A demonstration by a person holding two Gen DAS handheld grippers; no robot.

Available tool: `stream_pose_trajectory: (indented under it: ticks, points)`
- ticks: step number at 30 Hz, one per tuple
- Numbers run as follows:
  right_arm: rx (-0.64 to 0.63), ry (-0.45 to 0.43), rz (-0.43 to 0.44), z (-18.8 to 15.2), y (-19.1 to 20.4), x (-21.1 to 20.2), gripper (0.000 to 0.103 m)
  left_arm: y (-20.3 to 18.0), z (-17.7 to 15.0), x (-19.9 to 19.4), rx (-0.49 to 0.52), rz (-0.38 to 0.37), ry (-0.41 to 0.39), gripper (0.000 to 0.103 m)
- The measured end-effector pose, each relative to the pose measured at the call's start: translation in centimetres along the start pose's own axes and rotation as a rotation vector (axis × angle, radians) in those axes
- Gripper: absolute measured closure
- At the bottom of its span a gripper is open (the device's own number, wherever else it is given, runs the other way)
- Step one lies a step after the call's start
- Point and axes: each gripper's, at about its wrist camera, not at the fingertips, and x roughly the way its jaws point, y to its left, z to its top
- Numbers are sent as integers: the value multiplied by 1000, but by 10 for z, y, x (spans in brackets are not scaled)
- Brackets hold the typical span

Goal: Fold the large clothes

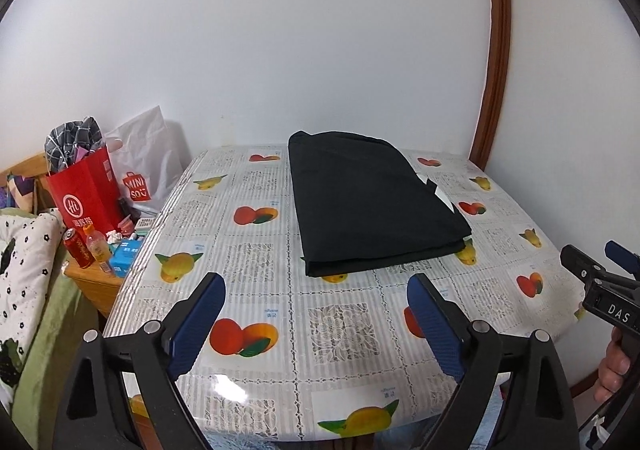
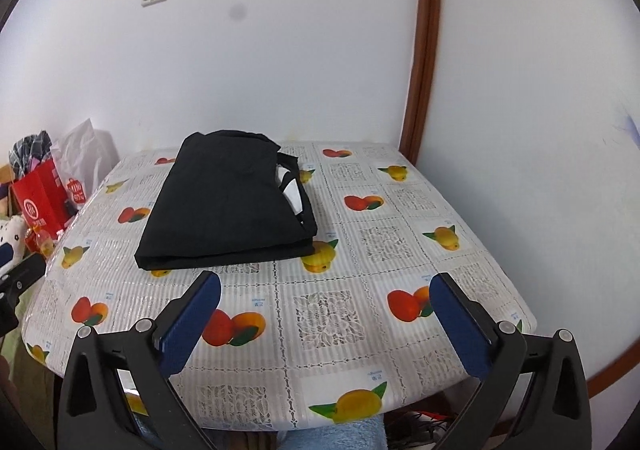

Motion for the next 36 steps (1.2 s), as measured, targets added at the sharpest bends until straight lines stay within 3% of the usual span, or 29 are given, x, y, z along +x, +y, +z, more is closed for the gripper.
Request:
stream_pose_trajectory:
  ticks: [36]
  points:
    - [-14,14,-28,-2,-1,-1,0,2,0,-7,-5,10,-13,11]
